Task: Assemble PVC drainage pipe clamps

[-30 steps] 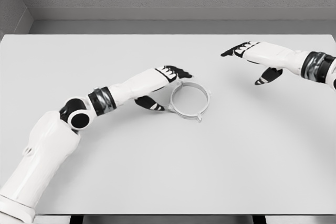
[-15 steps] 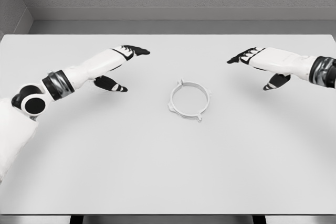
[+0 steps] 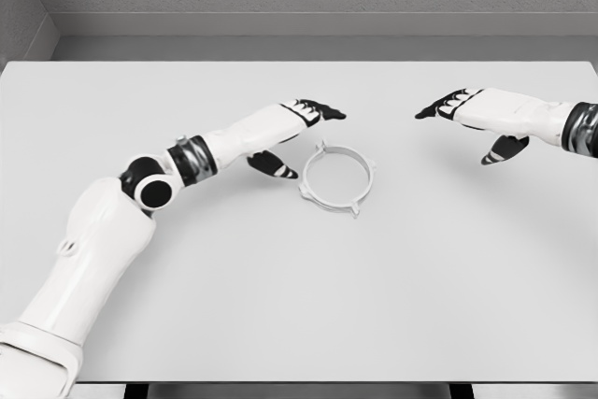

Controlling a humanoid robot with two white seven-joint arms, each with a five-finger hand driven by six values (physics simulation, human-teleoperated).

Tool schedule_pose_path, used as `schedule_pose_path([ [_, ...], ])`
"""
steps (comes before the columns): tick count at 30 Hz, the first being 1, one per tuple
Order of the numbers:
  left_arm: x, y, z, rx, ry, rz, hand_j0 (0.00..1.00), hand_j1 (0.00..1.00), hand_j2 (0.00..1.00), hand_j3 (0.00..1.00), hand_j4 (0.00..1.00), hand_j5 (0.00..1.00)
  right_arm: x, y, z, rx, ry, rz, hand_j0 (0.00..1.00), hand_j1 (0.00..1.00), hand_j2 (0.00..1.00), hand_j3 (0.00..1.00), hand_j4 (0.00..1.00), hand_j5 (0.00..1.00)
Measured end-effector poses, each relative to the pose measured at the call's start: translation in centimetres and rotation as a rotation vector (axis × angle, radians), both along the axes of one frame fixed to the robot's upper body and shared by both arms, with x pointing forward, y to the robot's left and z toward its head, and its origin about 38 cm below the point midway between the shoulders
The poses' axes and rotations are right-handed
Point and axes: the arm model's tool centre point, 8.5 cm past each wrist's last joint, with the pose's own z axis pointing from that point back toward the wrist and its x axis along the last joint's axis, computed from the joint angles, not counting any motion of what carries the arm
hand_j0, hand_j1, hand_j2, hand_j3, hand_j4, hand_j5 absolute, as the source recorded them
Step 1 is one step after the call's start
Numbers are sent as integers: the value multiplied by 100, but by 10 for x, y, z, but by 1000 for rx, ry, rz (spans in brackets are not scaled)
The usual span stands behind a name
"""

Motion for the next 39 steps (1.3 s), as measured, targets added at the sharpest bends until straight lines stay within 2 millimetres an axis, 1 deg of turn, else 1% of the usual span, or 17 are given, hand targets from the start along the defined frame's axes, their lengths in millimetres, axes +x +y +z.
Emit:
schedule_pose_path([
  [2, 0, -2, 0, 2, 0, -2, 100, 100, 100, 100, 100, 100, 0, 0, 1, 0, -3, 2, 100, 100, 100, 100, 100, 100],
  [5, 0, -3, -2, 4, 2, -2, 100, 100, 100, 100, 100, 100, -6, 14, 8, -5, -26, 61, 100, 100, 100, 100, 100, 100],
  [8, 3, -3, -1, 7, 3, 1, 100, 100, 100, 100, 100, 100, -11, 18, 9, -20, -31, 93, 100, 100, 100, 100, 100, 100],
  [14, 5, 0, -4, 13, 15, 10, 100, 100, 100, 100, 100, 100, -8, 4, 11, -39, -27, 63, 100, 100, 100, 100, 100, 100],
  [25, 7, -3, -9, 12, 35, 14, 100, 100, 100, 100, 100, 100, -7, 0, 13, -40, -29, 50, 100, 100, 100, 100, 100, 100],
  [28, 8, -2, -12, 15, 43, 18, 100, 100, 100, 100, 100, 100, -7, -3, 14, -47, -30, 47, 100, 100, 100, 100, 100, 100],
  [31, 10, -2, -10, 15, 40, 20, 100, 100, 100, 100, 100, 100, -8, -7, 16, -55, -32, 41, 100, 100, 100, 100, 100, 100],
  [32, 10, -2, -11, 16, 43, 20, 100, 100, 100, 100, 100, 100, -9, -9, 14, -57, -27, 36, 100, 100, 100, 100, 100, 100],
  [35, 12, -5, -9, 13, 44, 19, 100, 100, 100, 100, 100, 100, -9, -14, 20, -57, -41, 25, 100, 100, 100, 100, 100, 100],
  [39, 13, -7, -12, 15, 54, 19, 100, 100, 100, 100, 100, 100, -9, -16, 23, -58, -46, 20, 100, 100, 100, 100, 100, 100],
])
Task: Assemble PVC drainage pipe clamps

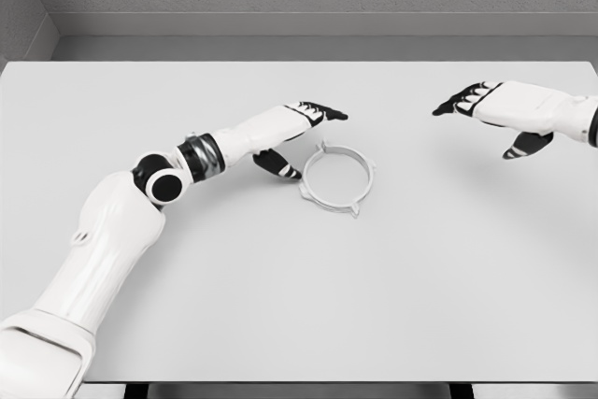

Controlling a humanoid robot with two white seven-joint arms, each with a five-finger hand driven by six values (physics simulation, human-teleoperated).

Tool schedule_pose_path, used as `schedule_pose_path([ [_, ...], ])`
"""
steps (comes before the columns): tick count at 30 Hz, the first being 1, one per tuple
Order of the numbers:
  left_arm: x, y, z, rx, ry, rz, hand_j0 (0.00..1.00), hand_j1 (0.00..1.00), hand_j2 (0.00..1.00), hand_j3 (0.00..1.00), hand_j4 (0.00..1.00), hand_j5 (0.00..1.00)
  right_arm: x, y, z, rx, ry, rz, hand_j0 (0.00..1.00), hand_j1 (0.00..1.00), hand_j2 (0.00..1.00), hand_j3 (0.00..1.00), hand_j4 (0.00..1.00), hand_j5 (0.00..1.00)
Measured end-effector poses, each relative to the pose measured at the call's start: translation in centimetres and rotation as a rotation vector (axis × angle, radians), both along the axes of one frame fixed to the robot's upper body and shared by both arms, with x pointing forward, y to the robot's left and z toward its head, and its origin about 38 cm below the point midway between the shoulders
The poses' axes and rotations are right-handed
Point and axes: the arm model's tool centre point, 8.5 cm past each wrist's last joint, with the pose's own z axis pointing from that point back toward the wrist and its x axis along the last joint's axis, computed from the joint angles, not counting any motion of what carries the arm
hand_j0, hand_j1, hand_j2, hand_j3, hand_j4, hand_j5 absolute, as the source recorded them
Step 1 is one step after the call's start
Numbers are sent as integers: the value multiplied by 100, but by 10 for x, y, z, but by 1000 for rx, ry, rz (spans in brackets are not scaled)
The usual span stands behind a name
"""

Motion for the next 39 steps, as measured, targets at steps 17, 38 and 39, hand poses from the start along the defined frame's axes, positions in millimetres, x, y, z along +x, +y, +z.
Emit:
schedule_pose_path([
  [17, 6, 33, 3, -15, 3, 62, 100, 100, 100, 100, 100, 100, 0, 0, 1, 2, -2, 3, 100, 100, 100, 100, 100, 100],
  [38, -63, 36, 40, 4, -180, -99, 100, 100, 100, 100, 100, 100, -11, 10, 8, -25, -21, 55, 100, 100, 100, 100, 100, 100],
  [39, -64, 26, 38, 19, -195, -108, 100, 100, 100, 100, 100, 100, -11, 11, 7, -25, -18, 55, 100, 100, 100, 100, 100, 100],
])
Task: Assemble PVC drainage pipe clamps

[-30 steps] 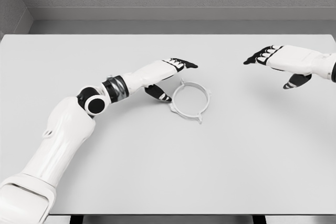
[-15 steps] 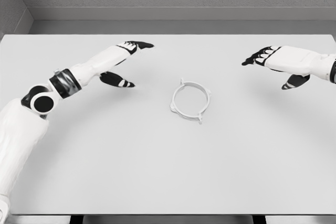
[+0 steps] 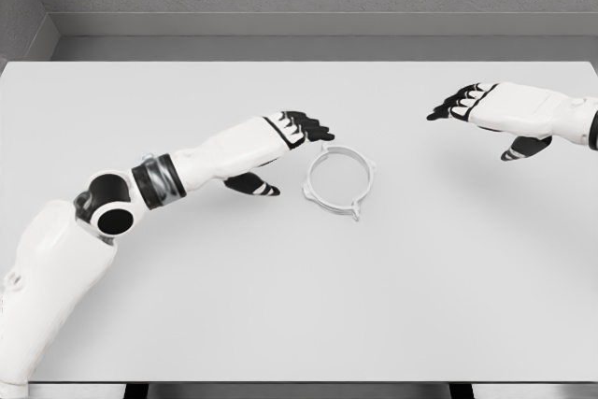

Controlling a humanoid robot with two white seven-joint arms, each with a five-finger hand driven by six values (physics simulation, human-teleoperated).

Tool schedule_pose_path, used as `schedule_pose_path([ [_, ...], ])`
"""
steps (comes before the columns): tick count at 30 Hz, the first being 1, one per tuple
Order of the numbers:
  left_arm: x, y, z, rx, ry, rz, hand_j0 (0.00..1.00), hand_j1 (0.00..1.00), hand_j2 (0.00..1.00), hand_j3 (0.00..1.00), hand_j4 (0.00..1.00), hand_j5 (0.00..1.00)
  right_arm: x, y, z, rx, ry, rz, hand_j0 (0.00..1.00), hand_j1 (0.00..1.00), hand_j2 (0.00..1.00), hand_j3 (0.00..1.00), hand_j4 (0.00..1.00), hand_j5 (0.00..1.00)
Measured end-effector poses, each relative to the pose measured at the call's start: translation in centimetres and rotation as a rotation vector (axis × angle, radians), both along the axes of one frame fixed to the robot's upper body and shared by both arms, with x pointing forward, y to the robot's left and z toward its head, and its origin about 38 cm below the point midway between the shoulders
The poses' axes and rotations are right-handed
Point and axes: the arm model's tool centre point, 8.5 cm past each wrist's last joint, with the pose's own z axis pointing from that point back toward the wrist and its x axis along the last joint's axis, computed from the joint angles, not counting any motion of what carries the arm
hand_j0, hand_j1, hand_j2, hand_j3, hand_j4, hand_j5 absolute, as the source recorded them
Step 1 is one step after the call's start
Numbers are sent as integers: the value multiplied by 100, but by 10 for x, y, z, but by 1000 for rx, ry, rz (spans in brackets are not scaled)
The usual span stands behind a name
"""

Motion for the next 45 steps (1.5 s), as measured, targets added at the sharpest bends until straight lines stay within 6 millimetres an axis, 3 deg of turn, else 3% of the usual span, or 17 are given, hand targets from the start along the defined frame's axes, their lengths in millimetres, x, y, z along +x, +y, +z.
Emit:
schedule_pose_path([
  [8, 1, -45, -22, 21, 28, -25, 100, 100, 100, 100, 100, 100, -2, 1, -5, -11, 16, 8, 100, 100, 100, 100, 100, 100],
  [13, -4, -58, -24, 14, 34, -49, 100, 100, 100, 100, 100, 100, -2, 2, -8, -15, 23, 12, 100, 100, 100, 100, 100, 100],
  [32, 12, -43, -41, 41, 90, 4, 100, 100, 100, 100, 100, 100, -2, -3, -3, -20, 14, 0, 100, 100, 100, 100, 100, 100],
  [45, 21, -44, -41, 49, 97, 12, 100, 100, 100, 100, 100, 100, -1, -4, -2, -20, 11, -2, 100, 100, 100, 100, 100, 100],
])
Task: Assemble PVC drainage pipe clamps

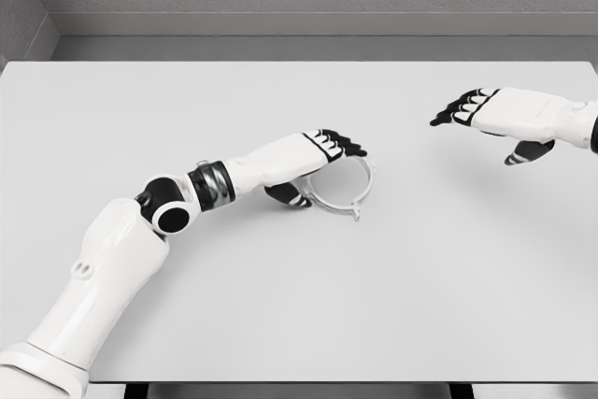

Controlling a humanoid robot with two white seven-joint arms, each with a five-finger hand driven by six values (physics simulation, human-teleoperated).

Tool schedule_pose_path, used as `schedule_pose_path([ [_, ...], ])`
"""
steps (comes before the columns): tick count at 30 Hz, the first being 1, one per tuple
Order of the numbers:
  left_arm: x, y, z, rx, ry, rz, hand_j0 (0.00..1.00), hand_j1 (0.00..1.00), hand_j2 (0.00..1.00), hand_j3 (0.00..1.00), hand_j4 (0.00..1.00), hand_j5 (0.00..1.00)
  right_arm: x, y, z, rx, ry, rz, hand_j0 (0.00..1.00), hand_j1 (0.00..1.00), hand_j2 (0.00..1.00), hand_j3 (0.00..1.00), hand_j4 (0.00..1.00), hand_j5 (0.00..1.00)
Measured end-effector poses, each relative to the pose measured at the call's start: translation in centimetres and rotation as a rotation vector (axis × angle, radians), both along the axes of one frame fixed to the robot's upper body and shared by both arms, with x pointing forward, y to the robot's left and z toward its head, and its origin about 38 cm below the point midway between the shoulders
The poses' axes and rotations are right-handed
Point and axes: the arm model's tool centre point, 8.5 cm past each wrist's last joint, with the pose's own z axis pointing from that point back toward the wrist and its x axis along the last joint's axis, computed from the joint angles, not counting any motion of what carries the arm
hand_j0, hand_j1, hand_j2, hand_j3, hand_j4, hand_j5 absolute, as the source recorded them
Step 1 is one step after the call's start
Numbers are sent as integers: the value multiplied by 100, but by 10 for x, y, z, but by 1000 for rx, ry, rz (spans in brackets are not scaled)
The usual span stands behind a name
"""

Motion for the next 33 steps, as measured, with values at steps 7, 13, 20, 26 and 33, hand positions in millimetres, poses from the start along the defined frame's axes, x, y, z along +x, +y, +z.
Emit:
schedule_pose_path([
  [7, 1, -4, -1, -6, 9, 0, 100, 100, 100, 100, 100, 100, 0, 0, 0, 0, 0, 0, 100, 100, 100, 100, 100, 100],
  [13, 4, -4, 2, -8, 2, 1, 100, 100, 100, 100, 100, 100, 0, 0, 0, 0, 0, 0, 100, 100, 100, 100, 100, 100],
  [20, 7, -3, 5, -6, -2, 5, 100, 100, 100, 100, 100, 100, 0, 0, 0, 0, 0, 0, 100, 100, 100, 100, 100, 100],
  [26, 8, -4, 3, -9, 6, 8, 100, 100, 100, 100, 100, 100, 0, 0, 0, 0, 0, 0, 100, 100, 100, 100, 100, 100],
  [33, 9, -7, 3, -18, 9, 8, 100, 100, 100, 100, 100, 100, 0, 0, 0, 0, 0, 0, 100, 100, 100, 100, 100, 100],
])
